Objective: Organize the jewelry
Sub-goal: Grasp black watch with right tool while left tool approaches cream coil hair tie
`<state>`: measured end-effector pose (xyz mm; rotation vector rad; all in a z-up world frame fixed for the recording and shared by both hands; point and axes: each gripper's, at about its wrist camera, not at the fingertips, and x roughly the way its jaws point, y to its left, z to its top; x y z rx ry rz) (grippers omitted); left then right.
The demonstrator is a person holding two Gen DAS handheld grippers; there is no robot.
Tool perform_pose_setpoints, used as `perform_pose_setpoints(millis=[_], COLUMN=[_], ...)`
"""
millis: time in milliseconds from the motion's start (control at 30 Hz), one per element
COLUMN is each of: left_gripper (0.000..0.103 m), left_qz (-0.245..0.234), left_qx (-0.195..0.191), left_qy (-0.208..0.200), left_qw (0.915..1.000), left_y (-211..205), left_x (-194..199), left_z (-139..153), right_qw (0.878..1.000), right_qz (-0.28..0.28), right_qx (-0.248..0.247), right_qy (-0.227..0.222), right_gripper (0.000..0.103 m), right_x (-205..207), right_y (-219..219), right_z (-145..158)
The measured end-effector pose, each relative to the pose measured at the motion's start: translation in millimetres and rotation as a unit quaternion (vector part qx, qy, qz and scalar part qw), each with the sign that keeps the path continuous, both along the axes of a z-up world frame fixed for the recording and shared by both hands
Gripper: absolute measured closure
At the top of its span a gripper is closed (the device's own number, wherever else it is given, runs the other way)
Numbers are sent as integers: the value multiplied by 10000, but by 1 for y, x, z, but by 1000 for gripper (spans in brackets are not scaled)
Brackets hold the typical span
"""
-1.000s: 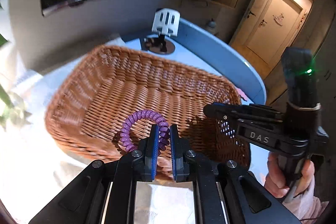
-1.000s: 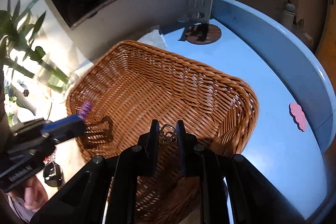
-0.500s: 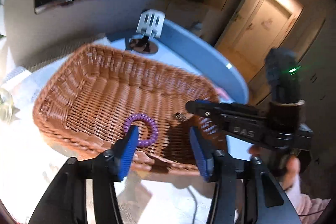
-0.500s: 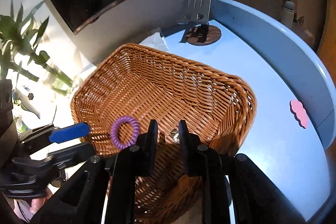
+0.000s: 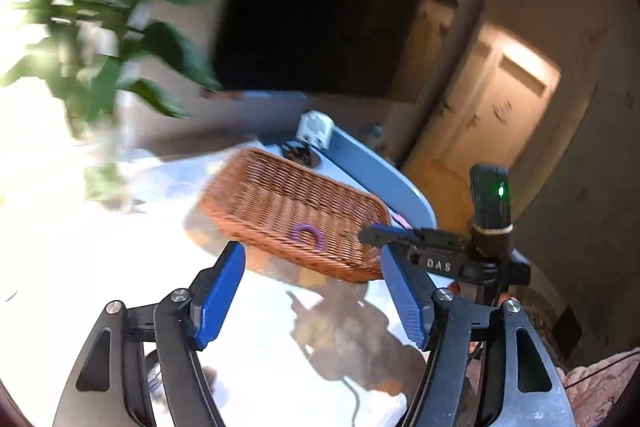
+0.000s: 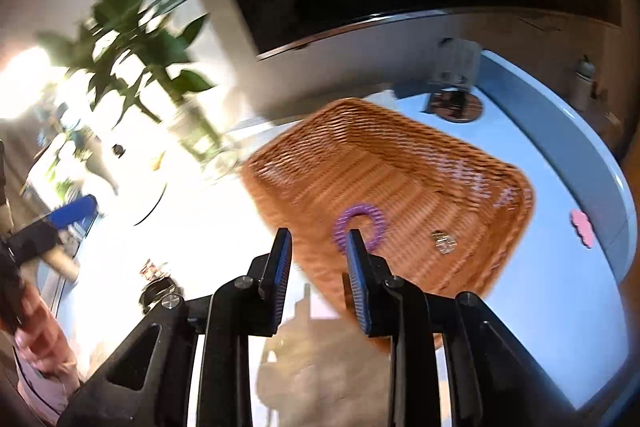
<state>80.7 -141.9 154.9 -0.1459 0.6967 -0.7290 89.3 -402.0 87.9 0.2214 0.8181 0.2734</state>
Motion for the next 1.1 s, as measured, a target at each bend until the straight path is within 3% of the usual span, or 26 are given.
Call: perform_pose_setpoints(millis=[133,300,500,633,867,1100], left_gripper=[29,28,29,29,29,29], left_qz=[545,1138,1592,1736,1631,1481], left_qx=[-75,-185,-382,-332,-505,-455], left_qy=[-97,101,411,765,1350,1568], left_qw=[9984,9933,9857,9813,9760,9754], left_y=[54,118,175,185,184,167], left_x=[-22,-36,-38,-35,-31,-16], left_z=[3,-8,-44,-76,-133,-152], right_qw=[9995,9966,9916,9877,9683,9568], right_qz=[319,795,1220,1418,2110,2433], right_qx=[-16,-80,-214,-420,-503,-588], right_qy=[28,187,366,515,1236,1481], right_gripper=[72,72,72,72,72,72], right_x=[-8,-14,-20,-15,21,40], right_y=[37,88,139,164,199,214], right_z=[-2,-12,-28,-42,-85,-98])
